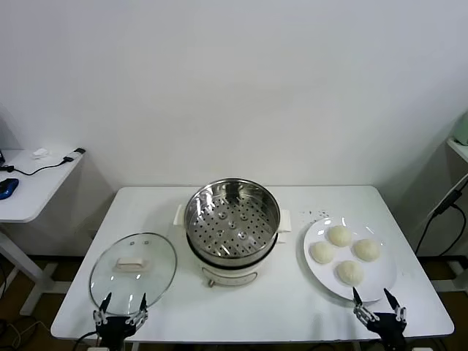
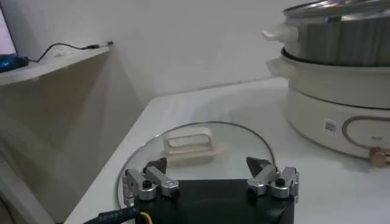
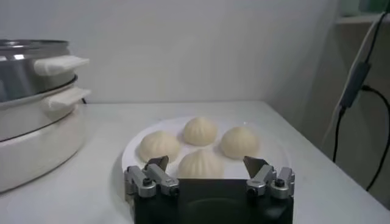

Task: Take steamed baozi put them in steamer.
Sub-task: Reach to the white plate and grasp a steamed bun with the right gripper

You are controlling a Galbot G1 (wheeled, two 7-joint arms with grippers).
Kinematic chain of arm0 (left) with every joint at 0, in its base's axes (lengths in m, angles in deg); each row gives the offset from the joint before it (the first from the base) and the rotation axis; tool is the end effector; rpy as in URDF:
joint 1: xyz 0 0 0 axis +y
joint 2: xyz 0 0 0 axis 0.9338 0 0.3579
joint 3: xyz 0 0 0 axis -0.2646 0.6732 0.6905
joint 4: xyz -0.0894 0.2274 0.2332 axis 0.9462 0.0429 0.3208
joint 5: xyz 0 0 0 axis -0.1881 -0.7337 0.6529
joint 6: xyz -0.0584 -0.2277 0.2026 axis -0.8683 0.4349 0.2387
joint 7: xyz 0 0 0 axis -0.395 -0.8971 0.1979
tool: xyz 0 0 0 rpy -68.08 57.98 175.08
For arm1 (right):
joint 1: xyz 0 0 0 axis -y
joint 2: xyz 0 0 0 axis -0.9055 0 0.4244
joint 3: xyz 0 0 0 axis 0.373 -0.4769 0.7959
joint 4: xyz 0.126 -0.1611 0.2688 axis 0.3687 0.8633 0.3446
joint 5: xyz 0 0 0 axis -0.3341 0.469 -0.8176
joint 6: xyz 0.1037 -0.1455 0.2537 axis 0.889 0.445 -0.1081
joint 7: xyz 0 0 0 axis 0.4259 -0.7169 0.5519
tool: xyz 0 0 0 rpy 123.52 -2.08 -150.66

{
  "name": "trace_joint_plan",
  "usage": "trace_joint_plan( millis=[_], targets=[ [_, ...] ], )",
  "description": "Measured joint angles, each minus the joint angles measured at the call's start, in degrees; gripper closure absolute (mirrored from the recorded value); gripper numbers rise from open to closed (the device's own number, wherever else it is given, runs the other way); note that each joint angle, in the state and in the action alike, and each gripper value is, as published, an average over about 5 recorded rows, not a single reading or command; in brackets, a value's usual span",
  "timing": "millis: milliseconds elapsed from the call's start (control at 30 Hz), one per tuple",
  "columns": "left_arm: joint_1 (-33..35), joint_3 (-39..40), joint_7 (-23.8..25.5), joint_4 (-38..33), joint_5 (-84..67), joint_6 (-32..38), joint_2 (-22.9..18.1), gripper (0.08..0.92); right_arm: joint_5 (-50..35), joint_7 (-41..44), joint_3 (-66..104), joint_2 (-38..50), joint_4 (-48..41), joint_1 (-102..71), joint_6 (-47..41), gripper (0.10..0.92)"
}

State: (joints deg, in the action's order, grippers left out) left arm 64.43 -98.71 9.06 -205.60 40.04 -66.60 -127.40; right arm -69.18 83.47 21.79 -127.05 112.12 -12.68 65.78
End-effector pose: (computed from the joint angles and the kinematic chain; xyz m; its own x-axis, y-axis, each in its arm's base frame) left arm 0.0682 0.0617 -0.3318 -0.9112 -0.1423 0.3865 -0.0740 0.9797 0.1862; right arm 0.1105 -0.1477 -0.3261 -0.9495 0.0564 0.3088 0.0267 0.9947 -0.0996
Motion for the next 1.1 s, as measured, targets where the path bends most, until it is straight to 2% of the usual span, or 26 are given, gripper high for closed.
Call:
trace_joint_plan(
  millis=[200, 367, 533, 767, 933, 1100],
  targets=[
    [-0.4, 0.35, 0.04, -0.5, -0.08, -0.22, -0.01, 0.177, 2.15, 1.02, -1.9, 5.45, -3.73, 10.21, -4.8, 0.203],
    [-0.82, 0.47, 0.07, -0.73, -0.18, -0.24, -0.02, 0.177, 5.01, 6.6, -6.92, 13.27, -10.08, 22.45, -8.2, 0.203],
    [-1.18, 0.61, 0.08, -0.97, -0.19, -0.27, -0.14, 0.177, 9.11, 17.87, -16.17, 21.92, -17.39, 35.14, -6.96, 0.203],
    [-1.5, 0.94, 0.28, -1.04, 0.1, -0.36, -0.74, 0.177, 14.36, 37.81, -35.2, 31.97, -26.44, 54.69, -1.34, 0.203],
    [-1.31, 0.87, 0.36, -1.13, 0.41, -0.37, -1.21, 0.177, 17.68, 50.76, -52.15, 35.35, -33.35, 70.46, 2.38, 0.203],
    [-1.17, 0.9, 0.35, -0.68, 0.76, -0.06, -1.43, 0.177, 19.2, 59.38, -68.1, 35.61, -40.18, 84.56, 4.13, 0.203]
  ],
)
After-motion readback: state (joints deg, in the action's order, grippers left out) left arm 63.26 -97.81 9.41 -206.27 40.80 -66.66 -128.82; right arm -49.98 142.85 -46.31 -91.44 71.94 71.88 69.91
